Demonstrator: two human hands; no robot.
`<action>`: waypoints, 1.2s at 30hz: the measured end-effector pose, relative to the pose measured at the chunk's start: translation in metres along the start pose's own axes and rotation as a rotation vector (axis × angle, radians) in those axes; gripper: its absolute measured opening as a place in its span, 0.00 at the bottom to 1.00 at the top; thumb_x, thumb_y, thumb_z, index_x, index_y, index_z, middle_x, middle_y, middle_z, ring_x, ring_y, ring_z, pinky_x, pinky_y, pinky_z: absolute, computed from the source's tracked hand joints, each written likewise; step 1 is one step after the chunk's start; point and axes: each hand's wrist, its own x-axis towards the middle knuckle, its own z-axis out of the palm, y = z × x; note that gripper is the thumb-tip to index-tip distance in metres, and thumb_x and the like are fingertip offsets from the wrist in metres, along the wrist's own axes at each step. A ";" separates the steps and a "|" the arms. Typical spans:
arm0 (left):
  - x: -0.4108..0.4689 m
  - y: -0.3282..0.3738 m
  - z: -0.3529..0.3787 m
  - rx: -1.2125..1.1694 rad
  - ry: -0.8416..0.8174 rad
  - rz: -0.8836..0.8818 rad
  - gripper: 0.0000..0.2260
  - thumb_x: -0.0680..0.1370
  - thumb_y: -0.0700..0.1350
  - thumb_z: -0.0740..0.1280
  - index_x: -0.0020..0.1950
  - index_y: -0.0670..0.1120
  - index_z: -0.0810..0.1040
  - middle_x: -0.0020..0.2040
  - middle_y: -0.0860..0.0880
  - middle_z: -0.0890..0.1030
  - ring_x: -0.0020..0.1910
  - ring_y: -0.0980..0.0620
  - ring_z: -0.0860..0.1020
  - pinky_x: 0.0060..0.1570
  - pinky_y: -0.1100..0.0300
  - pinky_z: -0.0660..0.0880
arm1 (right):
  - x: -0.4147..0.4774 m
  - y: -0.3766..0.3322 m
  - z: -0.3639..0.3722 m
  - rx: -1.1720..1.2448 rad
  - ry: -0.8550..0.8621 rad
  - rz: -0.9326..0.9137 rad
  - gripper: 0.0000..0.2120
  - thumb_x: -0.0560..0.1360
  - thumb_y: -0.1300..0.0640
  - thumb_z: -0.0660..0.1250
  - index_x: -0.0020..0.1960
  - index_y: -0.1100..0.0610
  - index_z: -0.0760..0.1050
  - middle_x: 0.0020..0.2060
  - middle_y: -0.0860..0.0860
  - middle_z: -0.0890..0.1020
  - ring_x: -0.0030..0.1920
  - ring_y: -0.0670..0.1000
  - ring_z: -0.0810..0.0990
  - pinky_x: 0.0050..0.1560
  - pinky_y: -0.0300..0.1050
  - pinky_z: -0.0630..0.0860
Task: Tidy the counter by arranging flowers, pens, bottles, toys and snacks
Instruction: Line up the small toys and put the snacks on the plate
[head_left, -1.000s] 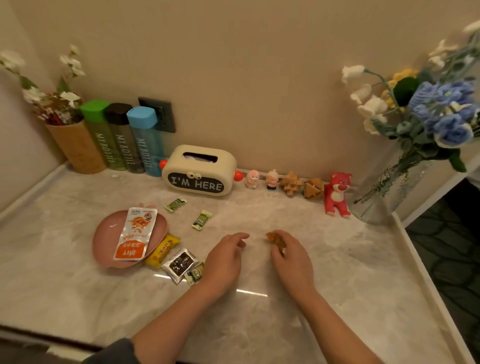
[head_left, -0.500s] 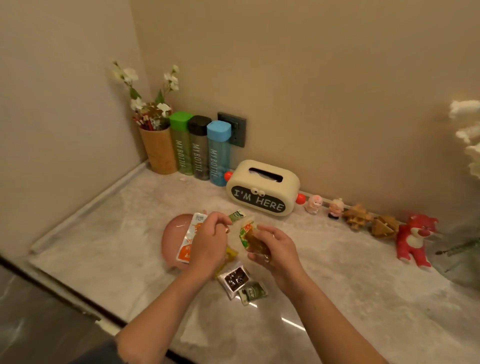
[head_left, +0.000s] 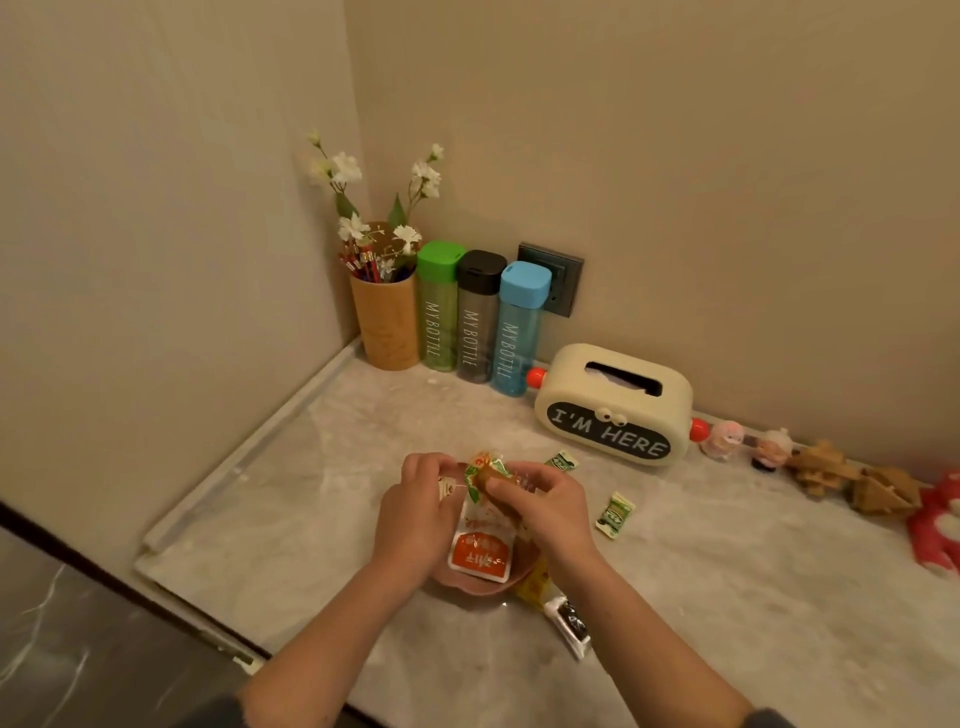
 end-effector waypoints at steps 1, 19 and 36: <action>0.002 -0.002 -0.001 0.026 -0.001 0.021 0.12 0.78 0.46 0.66 0.60 0.54 0.72 0.60 0.54 0.72 0.54 0.51 0.77 0.56 0.56 0.75 | 0.003 0.000 0.005 -0.020 0.014 -0.005 0.14 0.66 0.54 0.79 0.49 0.52 0.81 0.46 0.49 0.84 0.47 0.48 0.83 0.45 0.42 0.81; 0.017 -0.010 -0.011 -0.010 -0.063 0.220 0.21 0.76 0.35 0.60 0.67 0.50 0.70 0.67 0.52 0.71 0.65 0.53 0.69 0.66 0.55 0.67 | 0.027 0.024 0.028 -0.536 0.144 -0.403 0.07 0.75 0.52 0.69 0.50 0.43 0.83 0.53 0.40 0.80 0.59 0.44 0.72 0.59 0.37 0.65; 0.032 0.083 0.061 0.223 -0.222 0.457 0.17 0.76 0.47 0.63 0.65 0.55 0.72 0.64 0.54 0.75 0.64 0.53 0.71 0.73 0.51 0.59 | 0.031 0.027 -0.105 -1.106 -0.047 -0.176 0.24 0.75 0.62 0.59 0.68 0.46 0.73 0.71 0.51 0.70 0.71 0.55 0.65 0.67 0.50 0.68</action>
